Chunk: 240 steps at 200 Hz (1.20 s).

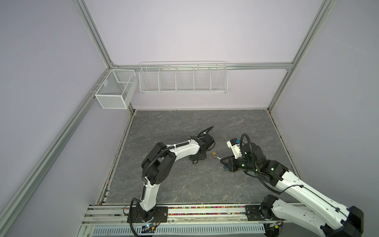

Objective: Unlock with the key
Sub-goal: 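Close the left gripper on the black padlock body and lift it, then bring the held black padlock and the right gripper's silver key together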

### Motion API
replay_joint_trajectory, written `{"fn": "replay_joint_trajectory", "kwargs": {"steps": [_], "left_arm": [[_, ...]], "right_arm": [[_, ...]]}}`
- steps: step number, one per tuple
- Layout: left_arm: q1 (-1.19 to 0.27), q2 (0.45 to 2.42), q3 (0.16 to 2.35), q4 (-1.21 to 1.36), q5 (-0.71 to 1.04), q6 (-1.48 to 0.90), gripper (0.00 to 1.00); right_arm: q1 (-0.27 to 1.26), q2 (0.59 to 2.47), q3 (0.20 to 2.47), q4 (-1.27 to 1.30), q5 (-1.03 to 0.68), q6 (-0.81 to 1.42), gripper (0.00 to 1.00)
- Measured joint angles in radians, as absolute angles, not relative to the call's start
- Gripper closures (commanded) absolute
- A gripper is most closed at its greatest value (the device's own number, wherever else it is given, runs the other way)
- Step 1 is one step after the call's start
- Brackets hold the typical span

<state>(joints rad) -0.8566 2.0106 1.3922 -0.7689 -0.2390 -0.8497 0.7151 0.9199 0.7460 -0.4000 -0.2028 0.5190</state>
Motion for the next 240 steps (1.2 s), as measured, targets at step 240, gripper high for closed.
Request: {"fn": "replay_joint_trajectory", "kwargs": {"steps": [240], "left_arm": [[-0.772, 1.438, 0.997, -0.552, -0.179, -1.302, 1.0]], "right_arm": [[0.927, 1.235, 0.746, -0.059, 0.003, 0.616, 0.93]]}}
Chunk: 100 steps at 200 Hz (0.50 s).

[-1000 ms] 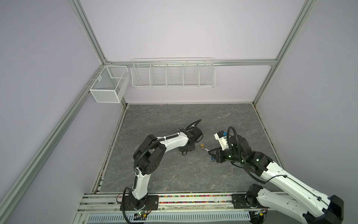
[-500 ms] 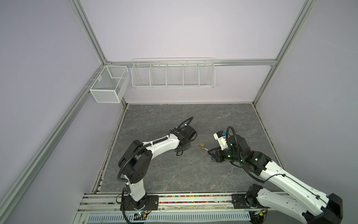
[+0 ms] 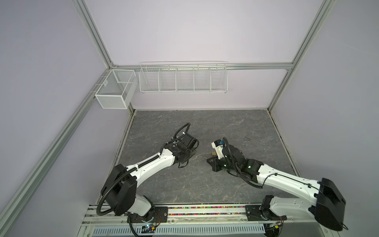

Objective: Unlock with the key
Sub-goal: 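Bring the held black padlock and the right gripper's silver key together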

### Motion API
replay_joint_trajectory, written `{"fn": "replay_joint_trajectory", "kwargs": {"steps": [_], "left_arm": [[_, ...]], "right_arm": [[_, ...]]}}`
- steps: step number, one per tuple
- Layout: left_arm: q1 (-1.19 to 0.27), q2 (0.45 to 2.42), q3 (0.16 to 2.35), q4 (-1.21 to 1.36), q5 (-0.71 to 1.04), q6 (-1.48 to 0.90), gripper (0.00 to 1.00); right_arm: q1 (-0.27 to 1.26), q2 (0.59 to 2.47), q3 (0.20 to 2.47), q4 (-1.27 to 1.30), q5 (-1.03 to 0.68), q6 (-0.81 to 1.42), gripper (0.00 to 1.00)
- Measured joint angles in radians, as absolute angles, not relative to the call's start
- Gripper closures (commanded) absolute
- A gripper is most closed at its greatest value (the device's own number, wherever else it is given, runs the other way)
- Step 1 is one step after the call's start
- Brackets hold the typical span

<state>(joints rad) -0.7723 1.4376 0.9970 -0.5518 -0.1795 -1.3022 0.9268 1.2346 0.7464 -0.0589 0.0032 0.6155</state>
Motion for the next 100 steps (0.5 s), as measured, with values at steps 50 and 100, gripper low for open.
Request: {"fn": "replay_joint_trajectory", "kwargs": {"steps": [50, 100], "left_arm": [[-0.772, 1.289, 0.881, -0.487, -0.192, -1.386, 1.0], [-0.772, 1.202, 0.826, -0.464, -0.216, -1.448, 1.0]], "right_arm": [[1.003, 1.341, 0.764, 0.074, 0.084, 0.671, 0.94], [1.063, 1.433, 0.812, 0.14, 0.157, 0.711, 0.94]]}}
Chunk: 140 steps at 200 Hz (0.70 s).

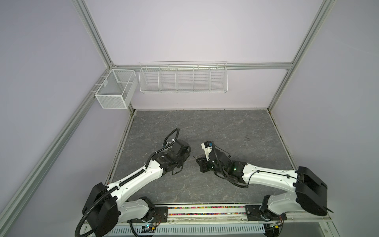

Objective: Unlock with the key
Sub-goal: 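Bring the held black padlock and the right gripper's silver key together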

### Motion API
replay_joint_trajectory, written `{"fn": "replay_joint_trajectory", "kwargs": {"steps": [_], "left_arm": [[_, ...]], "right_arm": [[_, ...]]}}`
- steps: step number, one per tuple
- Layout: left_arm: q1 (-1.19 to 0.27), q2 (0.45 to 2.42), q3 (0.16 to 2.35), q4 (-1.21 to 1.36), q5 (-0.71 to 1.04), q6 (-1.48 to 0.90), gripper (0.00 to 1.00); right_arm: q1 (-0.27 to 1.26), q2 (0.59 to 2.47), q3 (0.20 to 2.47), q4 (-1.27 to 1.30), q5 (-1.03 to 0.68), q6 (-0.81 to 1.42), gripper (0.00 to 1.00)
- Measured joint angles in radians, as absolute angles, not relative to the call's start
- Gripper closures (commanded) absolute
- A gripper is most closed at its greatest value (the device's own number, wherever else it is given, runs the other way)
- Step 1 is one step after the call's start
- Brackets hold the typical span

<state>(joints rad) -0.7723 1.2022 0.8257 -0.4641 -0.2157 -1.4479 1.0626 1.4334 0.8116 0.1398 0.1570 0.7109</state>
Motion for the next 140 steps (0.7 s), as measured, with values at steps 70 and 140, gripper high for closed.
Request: {"fn": "replay_joint_trajectory", "kwargs": {"steps": [70, 140], "left_arm": [[-0.772, 1.153, 0.781, -0.434, -0.221, -1.496, 1.0], [-0.757, 1.137, 0.769, -0.404, -0.218, -1.508, 1.0]], "right_arm": [[1.1, 1.532, 0.9, 0.163, 0.219, 0.735, 0.93], [1.102, 1.565, 0.918, 0.17, 0.232, 0.748, 0.94]]}}
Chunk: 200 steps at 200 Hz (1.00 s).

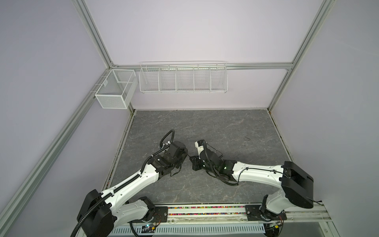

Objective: Unlock with the key
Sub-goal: 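Bring the held black padlock and the right gripper's silver key together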

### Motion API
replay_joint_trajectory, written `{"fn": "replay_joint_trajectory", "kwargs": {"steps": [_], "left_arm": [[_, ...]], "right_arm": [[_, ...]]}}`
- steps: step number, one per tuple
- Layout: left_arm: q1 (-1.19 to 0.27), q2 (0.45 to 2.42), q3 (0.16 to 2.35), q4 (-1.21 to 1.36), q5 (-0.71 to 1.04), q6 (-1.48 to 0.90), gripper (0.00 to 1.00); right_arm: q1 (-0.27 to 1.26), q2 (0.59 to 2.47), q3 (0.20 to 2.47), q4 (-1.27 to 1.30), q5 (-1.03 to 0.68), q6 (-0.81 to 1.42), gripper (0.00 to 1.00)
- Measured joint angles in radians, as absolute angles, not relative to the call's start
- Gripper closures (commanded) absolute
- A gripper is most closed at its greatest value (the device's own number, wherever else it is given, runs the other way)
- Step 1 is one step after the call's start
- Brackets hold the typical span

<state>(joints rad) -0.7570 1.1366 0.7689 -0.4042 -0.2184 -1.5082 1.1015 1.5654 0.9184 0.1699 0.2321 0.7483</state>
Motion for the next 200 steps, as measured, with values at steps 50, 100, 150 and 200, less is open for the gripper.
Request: {"fn": "replay_joint_trajectory", "kwargs": {"steps": [50, 100, 150, 200], "left_arm": [[-0.754, 1.137, 0.764, -0.379, -0.21, -1.511, 1.0], [-0.749, 1.137, 0.755, -0.353, -0.208, -1.516, 1.0], [-0.742, 1.137, 0.746, -0.339, -0.203, -1.536, 1.0], [-0.738, 1.137, 0.741, -0.32, -0.193, -1.56, 1.0]], "right_arm": [[1.102, 1.587, 0.948, 0.159, 0.244, 0.752, 0.94], [1.102, 1.598, 0.971, 0.132, 0.264, 0.753, 0.93], [1.108, 1.614, 0.986, 0.124, 0.277, 0.752, 0.94], [1.119, 1.622, 1.002, 0.109, 0.307, 0.744, 0.93]]}}
